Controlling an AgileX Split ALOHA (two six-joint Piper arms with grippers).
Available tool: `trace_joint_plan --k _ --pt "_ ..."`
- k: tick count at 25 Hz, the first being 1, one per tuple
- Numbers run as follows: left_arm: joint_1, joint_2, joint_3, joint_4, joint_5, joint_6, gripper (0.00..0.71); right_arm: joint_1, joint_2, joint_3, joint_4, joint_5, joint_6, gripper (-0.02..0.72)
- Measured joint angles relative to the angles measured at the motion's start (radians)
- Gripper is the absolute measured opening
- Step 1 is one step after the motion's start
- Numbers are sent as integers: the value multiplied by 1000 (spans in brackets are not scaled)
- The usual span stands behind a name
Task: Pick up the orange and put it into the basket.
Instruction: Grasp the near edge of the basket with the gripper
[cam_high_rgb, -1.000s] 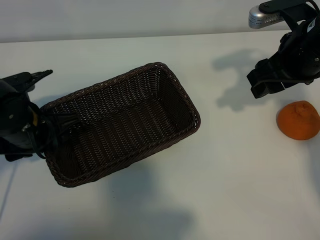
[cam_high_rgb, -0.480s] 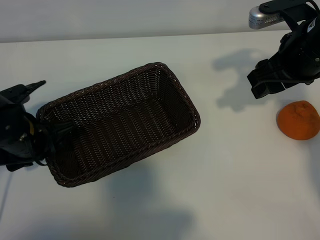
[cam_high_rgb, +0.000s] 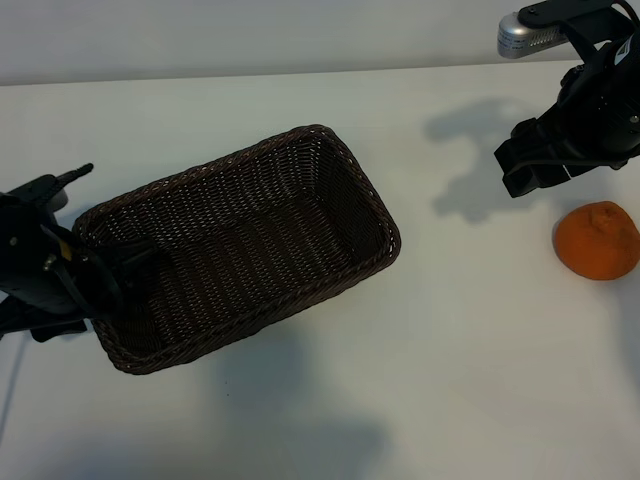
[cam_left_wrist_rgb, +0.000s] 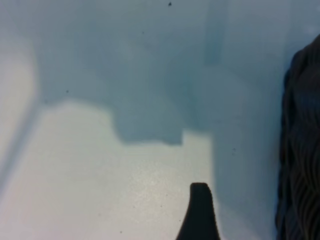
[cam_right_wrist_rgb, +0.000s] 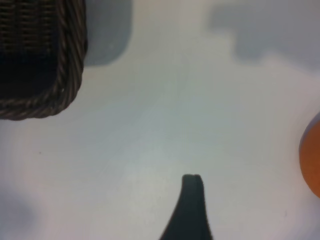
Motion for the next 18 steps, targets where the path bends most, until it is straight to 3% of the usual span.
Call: trace_joint_plan --k 7,18 --pt "0 43 0 -27 -18 7 581 0 0 0 0 0 0 594" --pt "0 51 0 -51 -22 26 489 0 0 0 0 1 0 594"
